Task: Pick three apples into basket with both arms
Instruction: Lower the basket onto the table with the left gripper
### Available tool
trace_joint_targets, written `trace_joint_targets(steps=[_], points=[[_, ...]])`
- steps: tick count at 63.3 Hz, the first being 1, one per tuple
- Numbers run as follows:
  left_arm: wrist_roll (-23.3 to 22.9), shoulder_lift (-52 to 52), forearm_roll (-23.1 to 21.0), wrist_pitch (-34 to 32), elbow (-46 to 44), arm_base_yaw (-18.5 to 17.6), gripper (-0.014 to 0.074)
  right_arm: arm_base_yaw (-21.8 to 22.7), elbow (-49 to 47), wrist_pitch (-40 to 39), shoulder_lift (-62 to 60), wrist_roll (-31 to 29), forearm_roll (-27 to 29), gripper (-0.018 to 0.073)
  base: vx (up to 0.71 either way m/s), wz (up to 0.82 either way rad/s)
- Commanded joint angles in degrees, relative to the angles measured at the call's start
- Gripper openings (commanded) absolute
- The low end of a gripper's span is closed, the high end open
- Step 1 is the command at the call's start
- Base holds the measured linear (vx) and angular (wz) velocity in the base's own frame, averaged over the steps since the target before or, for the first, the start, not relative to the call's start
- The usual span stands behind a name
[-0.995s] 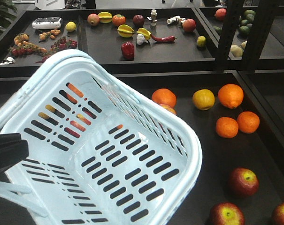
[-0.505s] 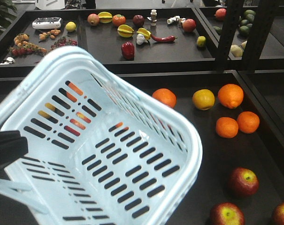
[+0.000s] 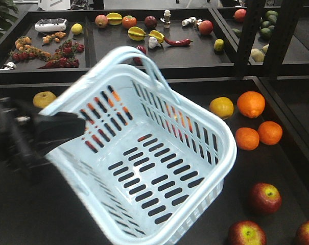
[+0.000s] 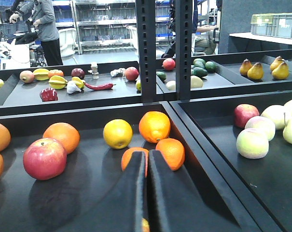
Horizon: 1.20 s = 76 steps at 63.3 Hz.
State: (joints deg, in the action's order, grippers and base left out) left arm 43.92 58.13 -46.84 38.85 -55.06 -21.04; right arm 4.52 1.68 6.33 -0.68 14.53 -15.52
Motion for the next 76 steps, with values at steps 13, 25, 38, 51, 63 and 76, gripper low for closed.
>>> trace_joint_targets(steps=[13, 25, 38, 51, 63, 76], points=[[11.5, 17.4, -2.6, 2.7, -17.4, -0.2, -0.0006, 0.3, 0.7, -4.1, -0.7, -0.4, -0.7, -0.0005, 0.0, 0.0], [13.8, 28.9, -0.7, 14.3, -26.1, -0.2, -0.0006, 0.3, 0.7, -4.1, -0.7, -0.4, -0.7, -0.0005, 0.0, 0.0], [15.6, 38.3, 0.7, 16.9, -33.1, -0.2, -0.0006, 0.3, 0.7, -4.1, -0.7, -0.4, -0.7, -0.0005, 0.0, 0.0], [18.7, 43.4, 1.4, 19.6, -36.5, -0.2, -0.0005, 0.3, 0.7, -4.1, -0.7, -0.4, -0.7, -0.0005, 0.0, 0.0], [20.1, 45.1, 2.0, 19.4, -36.7, -0.2, 0.0004, 0.3, 0.7, -4.1, -0.7, -0.4, -0.7, -0.0005, 0.0, 0.0], [20.1, 45.1, 3.6, 19.1, -36.7, -0.2, 0.0028, 0.3, 0.7, -4.1, -0.7, -0.4, -0.7, -0.0005, 0.0, 0.0]])
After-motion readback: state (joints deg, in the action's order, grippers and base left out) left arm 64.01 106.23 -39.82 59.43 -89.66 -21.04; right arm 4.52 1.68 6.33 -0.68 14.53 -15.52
